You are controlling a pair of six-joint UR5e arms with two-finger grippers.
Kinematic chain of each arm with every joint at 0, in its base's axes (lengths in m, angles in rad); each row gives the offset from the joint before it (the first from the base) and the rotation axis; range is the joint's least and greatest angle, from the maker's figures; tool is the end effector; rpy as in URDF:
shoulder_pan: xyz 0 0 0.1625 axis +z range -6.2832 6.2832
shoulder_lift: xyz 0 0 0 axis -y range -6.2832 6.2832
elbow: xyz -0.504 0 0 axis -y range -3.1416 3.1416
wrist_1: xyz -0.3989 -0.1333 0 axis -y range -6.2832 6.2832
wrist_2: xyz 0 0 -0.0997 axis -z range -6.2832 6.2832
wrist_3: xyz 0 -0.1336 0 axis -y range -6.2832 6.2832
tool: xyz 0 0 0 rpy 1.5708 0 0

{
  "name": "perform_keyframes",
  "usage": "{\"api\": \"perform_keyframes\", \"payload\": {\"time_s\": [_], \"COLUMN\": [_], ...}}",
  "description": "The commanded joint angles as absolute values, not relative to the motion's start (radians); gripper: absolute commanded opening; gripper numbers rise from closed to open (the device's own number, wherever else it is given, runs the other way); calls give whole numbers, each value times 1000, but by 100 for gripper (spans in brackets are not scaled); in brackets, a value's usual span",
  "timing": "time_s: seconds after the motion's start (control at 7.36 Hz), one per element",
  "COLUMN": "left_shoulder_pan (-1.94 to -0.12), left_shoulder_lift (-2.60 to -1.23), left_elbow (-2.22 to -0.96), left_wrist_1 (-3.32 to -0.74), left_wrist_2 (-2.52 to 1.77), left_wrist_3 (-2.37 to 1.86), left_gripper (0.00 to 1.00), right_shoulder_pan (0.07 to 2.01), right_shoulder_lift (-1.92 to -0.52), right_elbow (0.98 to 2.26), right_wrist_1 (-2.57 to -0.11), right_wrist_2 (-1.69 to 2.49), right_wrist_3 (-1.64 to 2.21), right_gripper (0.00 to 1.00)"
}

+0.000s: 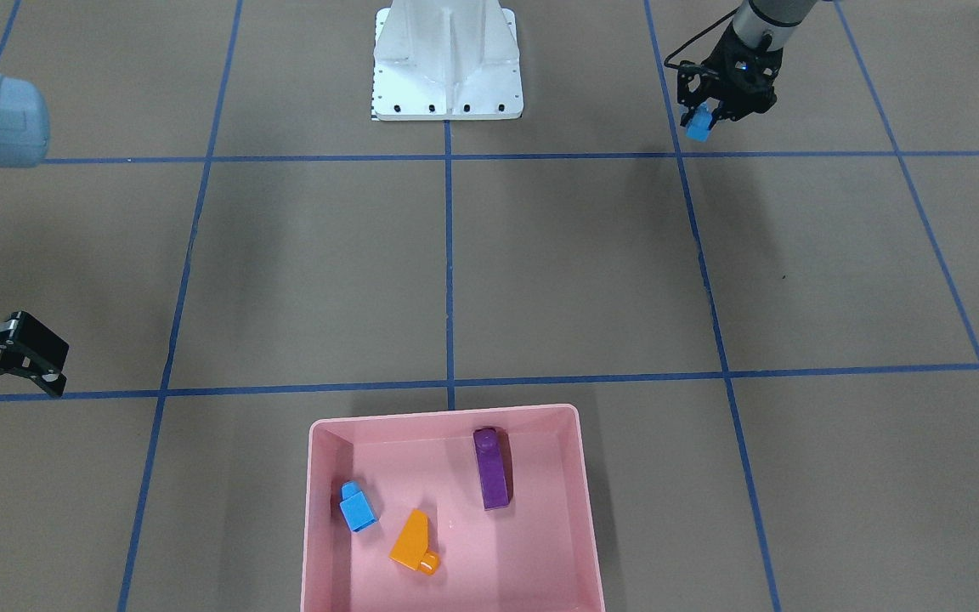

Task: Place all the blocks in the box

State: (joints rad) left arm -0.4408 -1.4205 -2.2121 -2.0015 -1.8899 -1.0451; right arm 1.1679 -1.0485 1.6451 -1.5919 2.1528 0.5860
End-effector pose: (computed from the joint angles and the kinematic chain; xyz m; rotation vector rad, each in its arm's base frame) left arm 0.3568 -0.2694 0.4700 0.1626 0.9479 0.2253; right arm -0.2295 -0.6912 0.4146 0.2233 -0.7622 0.0059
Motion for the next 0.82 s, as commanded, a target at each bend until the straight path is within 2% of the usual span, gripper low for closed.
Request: {"api": "perform_keyframes", "payload": {"time_s": [0.0, 0.27, 0.54, 0.68], "left_shoulder_pan": [-534, -636, -733, -782], "left_shoulder_lift": [-1766, -2034, -2314, -2412], "left_elbow": [-2098, -1912, -1647, -1517], "left_wrist_1": [-1906, -1905, -1907, -1910], "left_wrist_2": [-1885, -1887, -1890, -1894], "left_wrist_3": [-1196, -1270, -1325, -1319], "left_gripper": [0, 0, 0, 0], "right_shoulder_pan": [1167, 1166, 1166, 1166], "right_shoulder_lift": [-1055, -1060, -1062, -1060], "right_elbow": [1644, 1640, 1634, 1631], "right_wrist_1": [-1586, -1586, -1586, -1586], "right_wrist_2": [2154, 2148, 2146, 2146], "right_wrist_3": [584, 584, 584, 583], "right_gripper": [100, 100, 100, 100]}}
